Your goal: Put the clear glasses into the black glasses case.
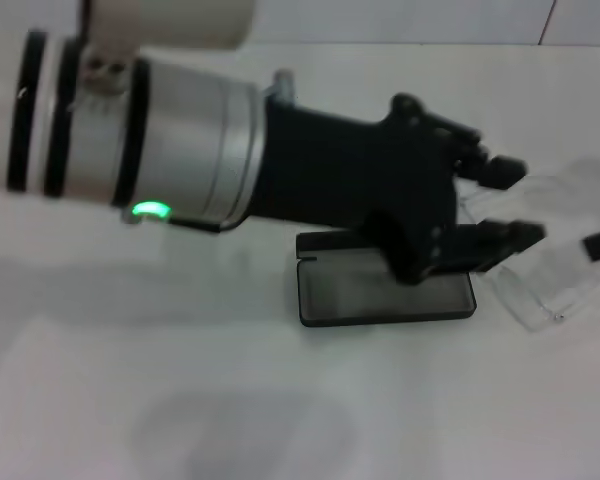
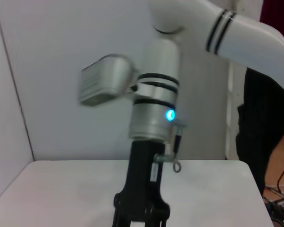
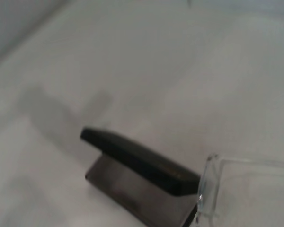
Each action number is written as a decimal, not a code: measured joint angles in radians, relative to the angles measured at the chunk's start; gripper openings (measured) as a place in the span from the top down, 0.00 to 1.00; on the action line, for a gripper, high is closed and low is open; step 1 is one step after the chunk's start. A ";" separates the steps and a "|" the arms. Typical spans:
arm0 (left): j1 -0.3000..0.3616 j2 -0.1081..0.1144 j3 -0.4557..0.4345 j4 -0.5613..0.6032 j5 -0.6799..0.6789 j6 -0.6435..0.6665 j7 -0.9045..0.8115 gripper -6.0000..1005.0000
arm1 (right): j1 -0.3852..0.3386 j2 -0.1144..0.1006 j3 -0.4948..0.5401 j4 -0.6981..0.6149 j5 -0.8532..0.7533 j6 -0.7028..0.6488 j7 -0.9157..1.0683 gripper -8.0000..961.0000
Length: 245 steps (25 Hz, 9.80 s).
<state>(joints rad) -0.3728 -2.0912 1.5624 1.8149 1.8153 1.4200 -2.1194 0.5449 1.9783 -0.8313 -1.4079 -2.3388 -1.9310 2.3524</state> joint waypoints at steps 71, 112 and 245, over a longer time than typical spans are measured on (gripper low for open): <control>0.176 0.000 0.035 -0.095 -0.031 0.011 0.136 0.60 | 0.259 0.038 -0.469 0.429 -0.260 0.389 0.112 0.83; 0.156 0.001 -0.201 -0.391 -0.789 0.130 0.521 0.82 | -0.291 0.045 -0.457 -0.222 0.744 0.156 -0.800 0.87; -0.169 -0.004 -0.145 -1.005 -0.937 0.297 0.715 0.91 | 0.006 0.032 -0.236 0.536 1.136 -0.195 -1.261 0.87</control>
<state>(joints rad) -0.5420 -2.0954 1.4175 0.8098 0.8783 1.7173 -1.4047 0.5509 2.0105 -1.0677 -0.8721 -1.2028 -2.1260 1.0915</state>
